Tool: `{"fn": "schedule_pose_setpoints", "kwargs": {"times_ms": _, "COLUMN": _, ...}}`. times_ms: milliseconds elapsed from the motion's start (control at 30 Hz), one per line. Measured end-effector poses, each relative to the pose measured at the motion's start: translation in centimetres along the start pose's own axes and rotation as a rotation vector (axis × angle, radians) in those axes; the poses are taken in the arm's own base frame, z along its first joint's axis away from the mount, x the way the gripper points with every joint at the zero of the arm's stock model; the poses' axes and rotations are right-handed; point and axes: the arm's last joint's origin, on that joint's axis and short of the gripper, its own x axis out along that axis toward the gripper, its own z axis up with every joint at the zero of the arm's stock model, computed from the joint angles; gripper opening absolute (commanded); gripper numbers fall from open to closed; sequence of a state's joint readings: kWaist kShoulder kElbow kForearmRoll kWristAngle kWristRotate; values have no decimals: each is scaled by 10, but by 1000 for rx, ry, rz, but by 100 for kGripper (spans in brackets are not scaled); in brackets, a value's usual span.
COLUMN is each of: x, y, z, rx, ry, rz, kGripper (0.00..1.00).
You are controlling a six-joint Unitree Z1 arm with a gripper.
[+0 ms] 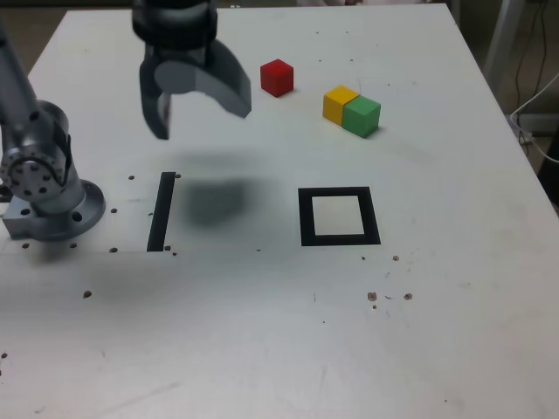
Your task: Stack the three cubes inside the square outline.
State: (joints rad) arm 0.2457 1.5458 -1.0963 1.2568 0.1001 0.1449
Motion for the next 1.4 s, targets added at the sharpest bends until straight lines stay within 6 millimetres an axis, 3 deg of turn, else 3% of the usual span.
{"fn": "schedule_pose_setpoints", "kwargs": {"times_ms": 233, "x": -8, "y": 29, "z": 16, "rx": -92, "ry": 4, "rz": 8, "kGripper": 100}}
{"fn": "schedule_pose_setpoints", "kwargs": {"times_ms": 567, "x": -1, "y": 81, "z": 64, "rx": -224, "ry": 49, "rz": -15, "kGripper": 100}}
{"fn": "schedule_pose_setpoints", "kwargs": {"times_ms": 700, "x": -3, "y": 99, "z": 74, "rx": -265, "ry": 38, "rz": -17, "kGripper": 99}}
{"fn": "schedule_pose_setpoints", "kwargs": {"times_ms": 1100, "x": 18, "y": 157, "z": 106, "rx": -358, "ry": 74, "rz": -69, "kGripper": 99}}
{"fn": "schedule_pose_setpoints", "kwargs": {"times_ms": 1400, "x": 42, "y": 180, "z": 127, "rx": -377, "ry": 103, "rz": -107, "kGripper": 99}}
